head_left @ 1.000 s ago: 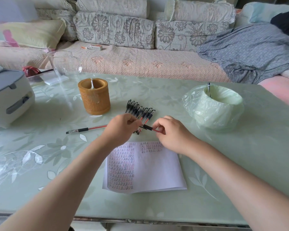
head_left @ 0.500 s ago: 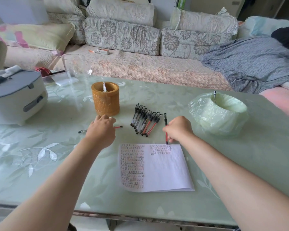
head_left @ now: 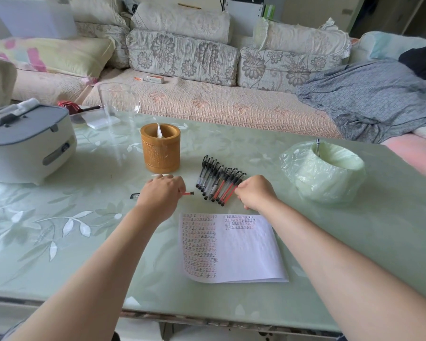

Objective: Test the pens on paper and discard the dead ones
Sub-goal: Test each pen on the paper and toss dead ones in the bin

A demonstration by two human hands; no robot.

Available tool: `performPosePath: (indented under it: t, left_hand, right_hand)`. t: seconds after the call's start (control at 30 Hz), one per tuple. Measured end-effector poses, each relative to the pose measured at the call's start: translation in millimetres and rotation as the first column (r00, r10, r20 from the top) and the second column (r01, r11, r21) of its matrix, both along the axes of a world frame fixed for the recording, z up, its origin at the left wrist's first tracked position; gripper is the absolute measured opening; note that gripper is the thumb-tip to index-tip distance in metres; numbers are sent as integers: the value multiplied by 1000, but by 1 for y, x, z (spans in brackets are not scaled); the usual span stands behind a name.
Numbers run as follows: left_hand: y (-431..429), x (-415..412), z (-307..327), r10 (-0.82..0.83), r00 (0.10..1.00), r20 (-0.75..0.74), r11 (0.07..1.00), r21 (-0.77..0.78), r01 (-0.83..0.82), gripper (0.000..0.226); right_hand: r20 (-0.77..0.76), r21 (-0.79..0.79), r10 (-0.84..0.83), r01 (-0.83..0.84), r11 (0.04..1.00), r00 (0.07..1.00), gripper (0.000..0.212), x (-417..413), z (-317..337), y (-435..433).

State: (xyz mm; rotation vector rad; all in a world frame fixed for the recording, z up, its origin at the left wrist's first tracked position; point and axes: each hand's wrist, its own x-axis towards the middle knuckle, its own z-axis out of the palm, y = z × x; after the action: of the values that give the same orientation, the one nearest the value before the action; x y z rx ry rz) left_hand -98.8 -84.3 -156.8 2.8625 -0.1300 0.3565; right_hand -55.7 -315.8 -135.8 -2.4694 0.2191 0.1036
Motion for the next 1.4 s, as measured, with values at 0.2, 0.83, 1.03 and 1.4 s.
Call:
performPosePath:
  t: [0.2,0.83,1.03,1.4]
  left_hand:
    - [-13,2,12,-99,988,119,991,-77,108,9]
    - [-67,-9,29,-243,967,-76,953,-205,223,14]
    - [-78,-10,32,-220,969,-113,964,-179,198,10]
    - [-108,-17,27,-250,967,-57,957,-167,237,16]
  right_hand:
    - [75,-68,70,-65,996,995,31,-3,7,-10]
    - [162,203,279,-308,929,947,16,-38,22,-55]
    - [186,59,276,-291,955,943,16,-35,14,-76]
    - [225,-267,607,-551,791,762,21,-46,7,-68]
